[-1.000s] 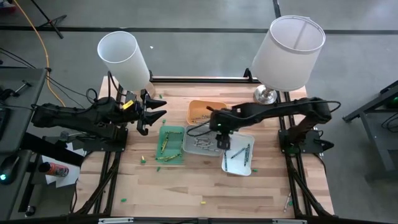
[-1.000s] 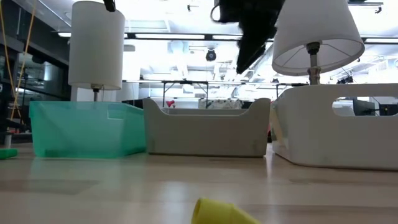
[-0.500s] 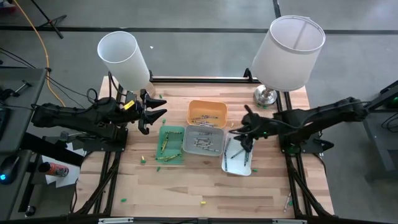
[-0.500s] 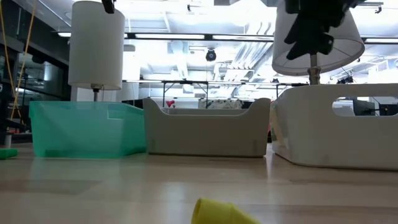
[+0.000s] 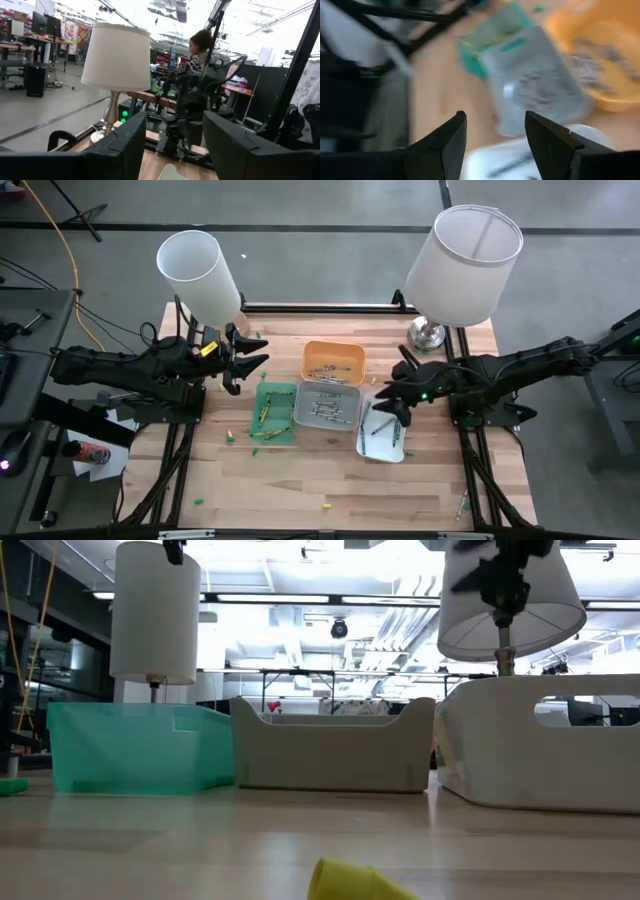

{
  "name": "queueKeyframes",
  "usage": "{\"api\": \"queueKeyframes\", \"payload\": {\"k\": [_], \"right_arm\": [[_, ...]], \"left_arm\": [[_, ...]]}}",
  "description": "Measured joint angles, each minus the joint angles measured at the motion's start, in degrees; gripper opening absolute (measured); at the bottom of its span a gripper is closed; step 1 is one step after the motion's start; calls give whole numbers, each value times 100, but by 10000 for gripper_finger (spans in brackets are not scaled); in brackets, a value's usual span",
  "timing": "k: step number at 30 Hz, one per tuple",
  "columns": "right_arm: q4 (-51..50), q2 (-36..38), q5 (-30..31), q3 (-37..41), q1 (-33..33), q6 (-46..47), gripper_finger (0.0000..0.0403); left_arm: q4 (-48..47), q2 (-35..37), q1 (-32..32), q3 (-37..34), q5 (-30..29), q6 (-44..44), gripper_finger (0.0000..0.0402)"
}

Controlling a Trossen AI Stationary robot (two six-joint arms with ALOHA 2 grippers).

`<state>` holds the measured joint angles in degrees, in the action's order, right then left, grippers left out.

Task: Sort crayons
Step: Put the white crayon into the gray bin

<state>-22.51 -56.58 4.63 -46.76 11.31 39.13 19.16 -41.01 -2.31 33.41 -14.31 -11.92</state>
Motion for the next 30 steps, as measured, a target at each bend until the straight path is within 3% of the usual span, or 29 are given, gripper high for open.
{"api": "queueKeyframes", "payload": {"k": [7, 19, 24, 30], "right_arm": [[607, -305, -1776, -9, 473, 1323, 176], [778, -1883, -2964, -9, 3555, 4153, 12], [725, -2713, -3816, -9, 4276, 5028, 17], [453, -3674, -4722, -9, 4425, 5211, 3]], "left_arm": [[-117, 0, 0, 0, 0, 1, 184], [-533, 0, 0, 0, 2, -147, 184], [-536, 0, 1, 0, 1, -147, 184], [-540, 0, 0, 0, 1, -144, 184]]}}
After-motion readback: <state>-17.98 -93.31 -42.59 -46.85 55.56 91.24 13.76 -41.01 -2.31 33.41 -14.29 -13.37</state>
